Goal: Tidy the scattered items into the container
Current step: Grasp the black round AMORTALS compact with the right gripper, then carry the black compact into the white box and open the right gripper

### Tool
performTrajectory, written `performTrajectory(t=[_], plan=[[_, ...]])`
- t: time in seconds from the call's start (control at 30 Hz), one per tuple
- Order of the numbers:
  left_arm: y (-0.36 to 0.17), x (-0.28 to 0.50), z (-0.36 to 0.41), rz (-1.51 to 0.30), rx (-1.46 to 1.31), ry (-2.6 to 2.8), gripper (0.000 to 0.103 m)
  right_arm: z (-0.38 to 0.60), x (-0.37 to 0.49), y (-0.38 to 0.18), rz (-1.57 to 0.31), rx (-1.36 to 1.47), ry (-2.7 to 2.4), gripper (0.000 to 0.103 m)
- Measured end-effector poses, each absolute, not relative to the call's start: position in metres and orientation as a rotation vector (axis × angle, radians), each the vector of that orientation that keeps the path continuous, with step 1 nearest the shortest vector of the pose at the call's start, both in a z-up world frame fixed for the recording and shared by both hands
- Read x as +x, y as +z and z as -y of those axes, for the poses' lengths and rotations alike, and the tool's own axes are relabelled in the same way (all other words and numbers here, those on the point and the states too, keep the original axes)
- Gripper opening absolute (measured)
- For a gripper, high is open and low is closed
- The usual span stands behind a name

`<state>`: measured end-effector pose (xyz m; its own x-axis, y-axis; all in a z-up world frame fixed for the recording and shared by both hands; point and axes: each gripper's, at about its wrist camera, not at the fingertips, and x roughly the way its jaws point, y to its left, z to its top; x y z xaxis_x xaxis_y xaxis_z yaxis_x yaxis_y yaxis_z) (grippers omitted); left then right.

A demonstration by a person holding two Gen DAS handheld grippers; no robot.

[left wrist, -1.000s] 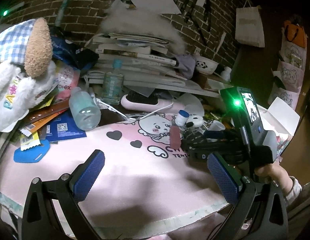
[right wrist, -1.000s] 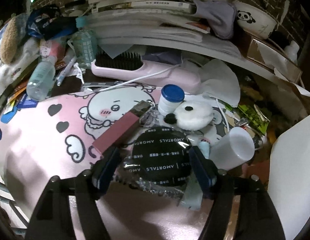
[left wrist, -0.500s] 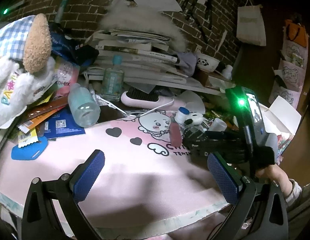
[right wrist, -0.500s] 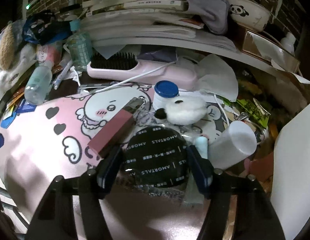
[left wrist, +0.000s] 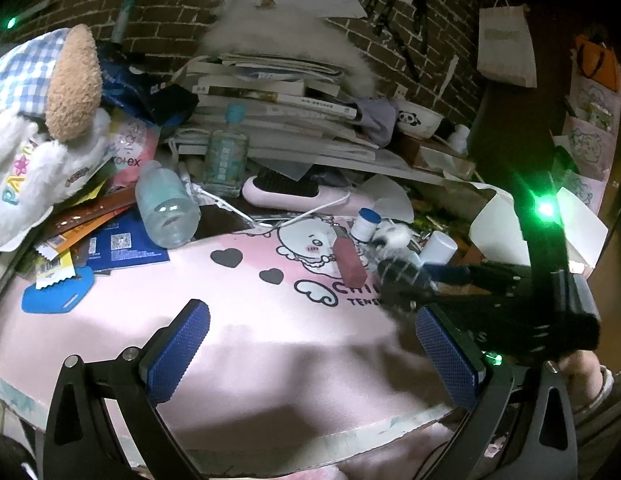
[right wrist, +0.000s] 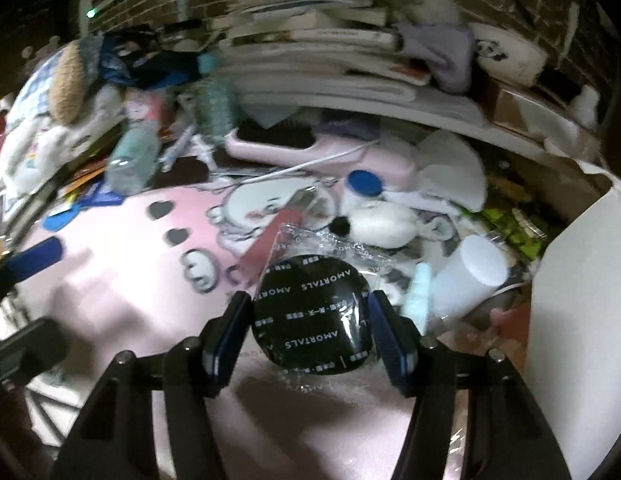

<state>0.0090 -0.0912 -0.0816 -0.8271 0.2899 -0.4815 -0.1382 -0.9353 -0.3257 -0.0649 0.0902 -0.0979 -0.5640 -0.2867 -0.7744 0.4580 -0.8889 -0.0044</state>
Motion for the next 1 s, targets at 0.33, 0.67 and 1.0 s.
performTrajectory(t=[0.33,0.67,1.0], plan=[[-0.079,0.013,0.091,0.409,-0.801,2.781,0.103,-0.095,-0.049,-0.075,-0.239,1.112,-2.393,0.057],[-0.078,0.013,0.075,0.390,-0.863,2.781,0.103,-0.162,-0.036,0.015,-0.221,1.023,-2.417,0.057],[-0.070,-0.002,0.047,0.389,-0.867,2.747,0.103,-0.250,-0.055,0.056,-0.411,1.266,-2.620,0.057]])
